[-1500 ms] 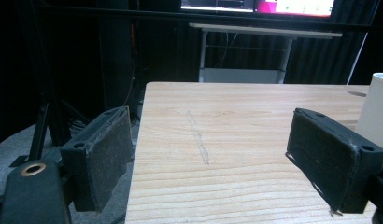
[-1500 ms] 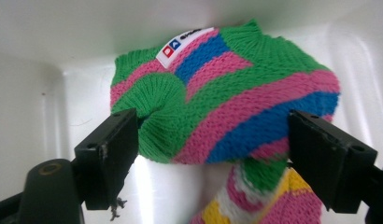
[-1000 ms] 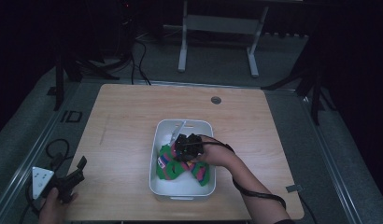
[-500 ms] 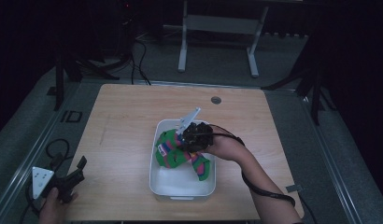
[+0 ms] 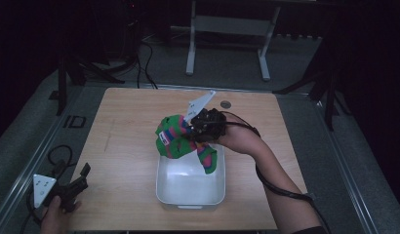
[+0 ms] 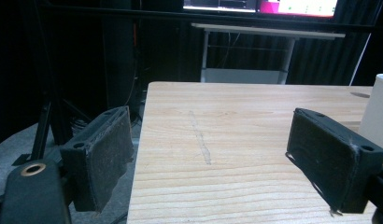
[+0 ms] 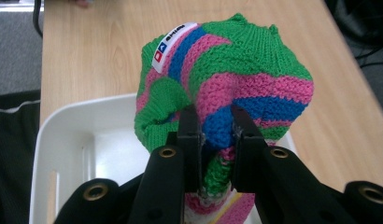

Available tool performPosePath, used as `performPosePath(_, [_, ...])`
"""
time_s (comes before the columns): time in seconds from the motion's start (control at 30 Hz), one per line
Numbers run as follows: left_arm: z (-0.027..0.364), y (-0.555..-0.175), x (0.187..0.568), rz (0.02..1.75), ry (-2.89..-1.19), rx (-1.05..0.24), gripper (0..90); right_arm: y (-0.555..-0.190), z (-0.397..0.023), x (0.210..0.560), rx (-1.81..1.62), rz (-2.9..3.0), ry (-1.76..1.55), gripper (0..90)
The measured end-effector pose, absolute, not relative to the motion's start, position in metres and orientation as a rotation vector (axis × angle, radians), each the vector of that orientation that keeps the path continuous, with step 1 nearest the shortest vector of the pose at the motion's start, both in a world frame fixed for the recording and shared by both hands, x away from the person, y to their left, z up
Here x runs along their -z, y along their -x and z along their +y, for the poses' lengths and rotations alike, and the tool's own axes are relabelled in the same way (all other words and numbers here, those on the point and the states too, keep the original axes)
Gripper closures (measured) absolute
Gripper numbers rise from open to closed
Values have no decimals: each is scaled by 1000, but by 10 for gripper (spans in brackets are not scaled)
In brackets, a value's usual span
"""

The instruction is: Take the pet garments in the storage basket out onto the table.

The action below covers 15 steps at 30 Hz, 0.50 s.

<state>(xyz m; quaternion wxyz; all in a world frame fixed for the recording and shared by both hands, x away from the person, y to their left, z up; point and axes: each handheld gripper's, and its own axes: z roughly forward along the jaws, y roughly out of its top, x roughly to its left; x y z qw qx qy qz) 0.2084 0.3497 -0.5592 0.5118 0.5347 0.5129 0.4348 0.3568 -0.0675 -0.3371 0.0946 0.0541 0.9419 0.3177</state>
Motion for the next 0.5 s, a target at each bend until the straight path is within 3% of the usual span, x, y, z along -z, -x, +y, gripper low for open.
performPosePath(0.5, [350,-208,559,1235,-1288,-1050,148,-362,-115,310,-976,2711,-261,773])
